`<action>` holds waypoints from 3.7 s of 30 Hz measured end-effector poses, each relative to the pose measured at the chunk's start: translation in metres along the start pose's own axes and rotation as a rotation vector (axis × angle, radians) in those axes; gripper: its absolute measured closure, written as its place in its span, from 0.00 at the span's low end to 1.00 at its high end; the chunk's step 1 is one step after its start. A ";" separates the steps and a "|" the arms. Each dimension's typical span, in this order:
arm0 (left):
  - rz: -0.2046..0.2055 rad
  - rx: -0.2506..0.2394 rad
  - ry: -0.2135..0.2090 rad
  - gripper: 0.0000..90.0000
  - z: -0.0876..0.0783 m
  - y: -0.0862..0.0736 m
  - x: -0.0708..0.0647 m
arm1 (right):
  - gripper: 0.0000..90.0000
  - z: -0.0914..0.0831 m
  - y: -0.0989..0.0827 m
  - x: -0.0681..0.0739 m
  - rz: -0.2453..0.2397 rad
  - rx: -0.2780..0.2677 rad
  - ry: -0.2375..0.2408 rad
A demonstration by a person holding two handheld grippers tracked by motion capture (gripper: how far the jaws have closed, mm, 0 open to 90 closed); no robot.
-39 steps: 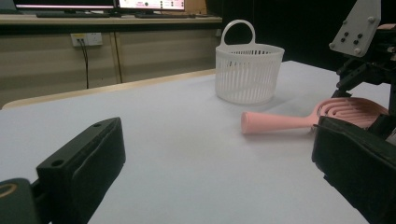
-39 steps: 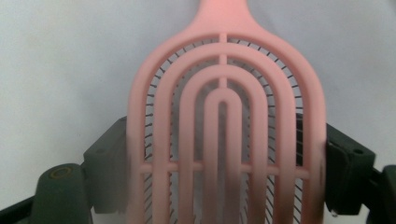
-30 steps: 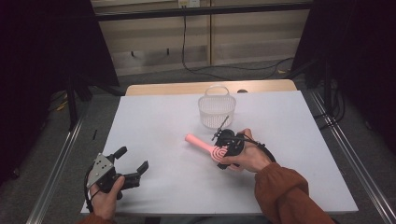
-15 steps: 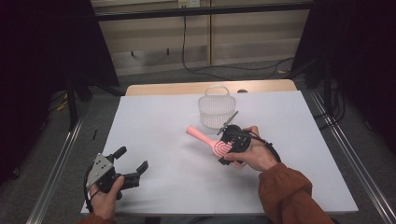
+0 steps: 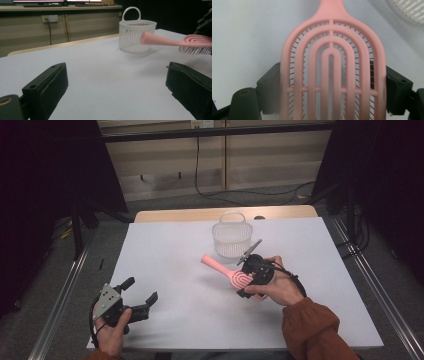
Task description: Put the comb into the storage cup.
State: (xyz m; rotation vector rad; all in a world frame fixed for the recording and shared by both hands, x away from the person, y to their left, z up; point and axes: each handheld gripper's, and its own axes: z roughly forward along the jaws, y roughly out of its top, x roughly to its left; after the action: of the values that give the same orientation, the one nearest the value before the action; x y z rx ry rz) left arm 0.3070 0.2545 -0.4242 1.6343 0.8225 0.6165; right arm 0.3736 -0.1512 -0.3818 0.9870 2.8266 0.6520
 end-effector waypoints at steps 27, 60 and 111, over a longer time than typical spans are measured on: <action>0.081 0.022 -0.134 0.02 0.014 0.014 -0.015 | 0.22 -0.009 0.003 0.018 -0.107 -0.011 0.107; 0.533 0.110 -0.247 0.07 0.079 0.048 -0.073 | 0.22 -0.016 0.033 0.021 -0.162 0.038 0.126; 1.197 0.127 -0.079 0.60 0.115 0.034 -0.128 | 0.22 -0.017 0.057 0.028 -0.193 0.052 0.128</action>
State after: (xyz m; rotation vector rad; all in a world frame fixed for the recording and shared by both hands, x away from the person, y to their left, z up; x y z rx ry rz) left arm 0.3231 0.0802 -0.4112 2.1696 -0.2890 1.3052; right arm 0.3809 -0.1005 -0.3413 0.6900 3.0139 0.6437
